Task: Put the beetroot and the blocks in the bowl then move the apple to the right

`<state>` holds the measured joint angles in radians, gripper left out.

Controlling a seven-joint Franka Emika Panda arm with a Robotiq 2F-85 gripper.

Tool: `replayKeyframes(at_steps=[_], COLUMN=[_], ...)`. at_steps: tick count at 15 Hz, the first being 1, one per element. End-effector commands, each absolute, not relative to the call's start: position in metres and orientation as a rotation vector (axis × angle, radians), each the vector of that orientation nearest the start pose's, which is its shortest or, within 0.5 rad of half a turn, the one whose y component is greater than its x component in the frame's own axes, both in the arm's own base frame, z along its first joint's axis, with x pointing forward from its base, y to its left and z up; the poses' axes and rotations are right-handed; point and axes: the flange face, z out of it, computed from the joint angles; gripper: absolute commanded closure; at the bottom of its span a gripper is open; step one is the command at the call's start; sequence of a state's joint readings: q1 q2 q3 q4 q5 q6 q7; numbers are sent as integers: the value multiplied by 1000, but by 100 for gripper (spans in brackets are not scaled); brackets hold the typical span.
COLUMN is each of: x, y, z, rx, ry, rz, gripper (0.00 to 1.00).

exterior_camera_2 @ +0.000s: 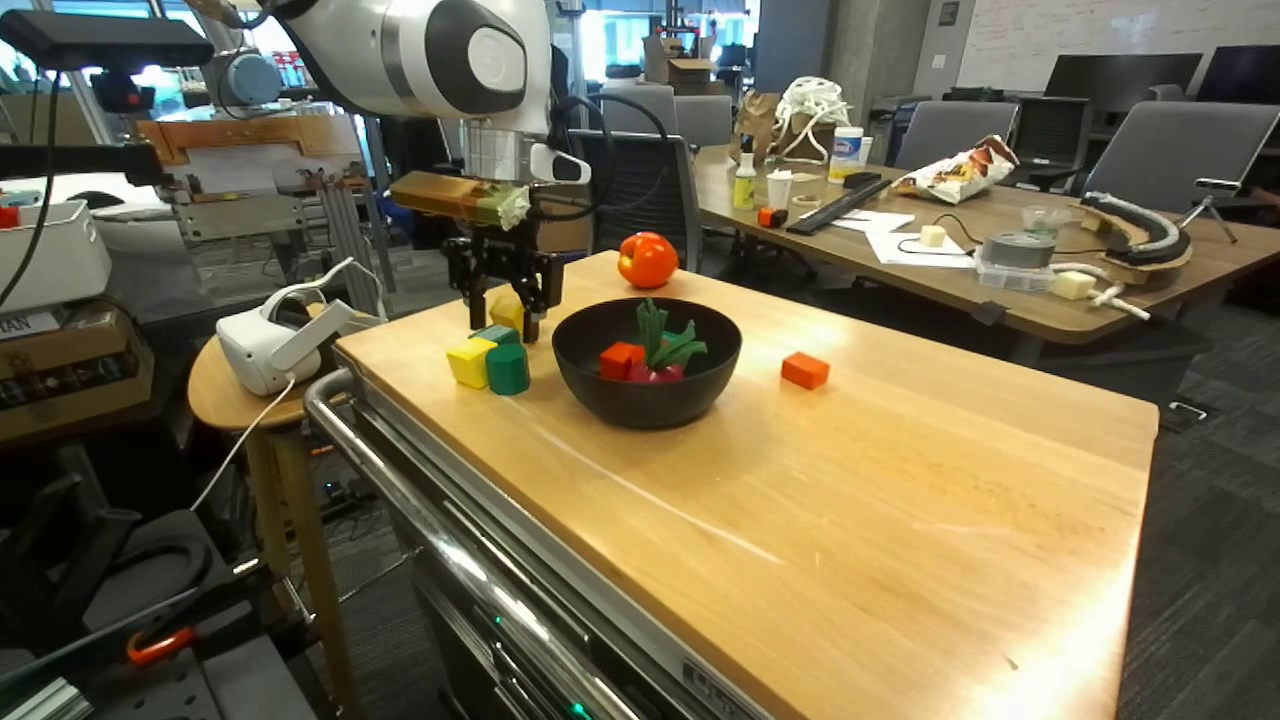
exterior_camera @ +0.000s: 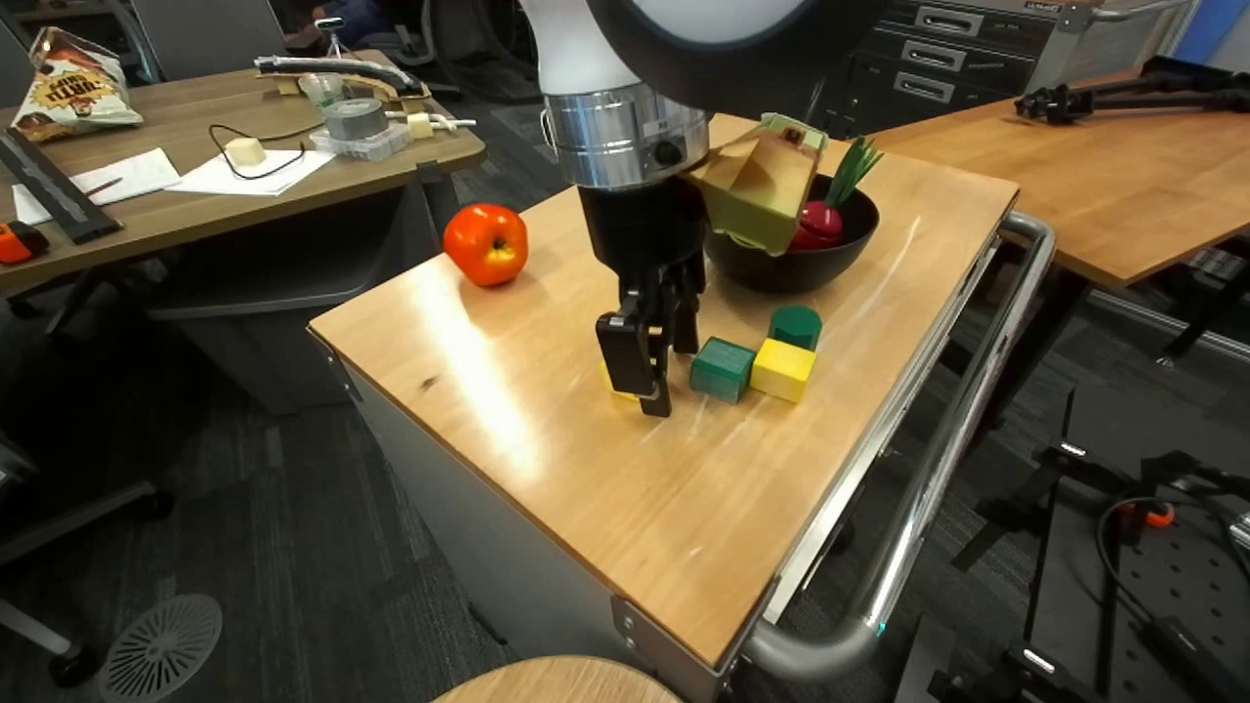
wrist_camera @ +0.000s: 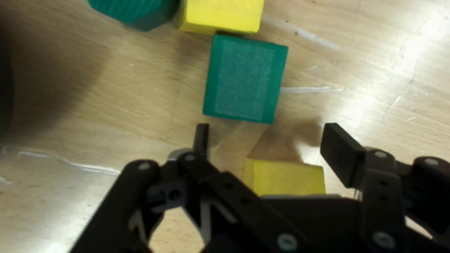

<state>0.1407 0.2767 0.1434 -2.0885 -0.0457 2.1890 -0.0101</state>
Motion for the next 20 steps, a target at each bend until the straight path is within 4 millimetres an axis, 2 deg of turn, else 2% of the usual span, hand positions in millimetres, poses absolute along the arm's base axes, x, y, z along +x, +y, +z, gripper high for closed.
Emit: replayKeyframes(at_steps=[1, 5, 6, 7, 8, 14, 20], x=[544, 547, 547, 547, 548, 553, 565], y=[157, 152, 152, 152, 153, 170, 182], z=[280, 285, 287, 288, 290, 294, 291], rx=[-3076, -3072, -3066, -3063, -3058, -3089, -3160], ry=[-510, -494, -493, -490, -489, -563, -720], rz=[238, 216, 211, 204, 195, 169, 167], gripper=[51, 80, 37, 43, 43, 1, 0])
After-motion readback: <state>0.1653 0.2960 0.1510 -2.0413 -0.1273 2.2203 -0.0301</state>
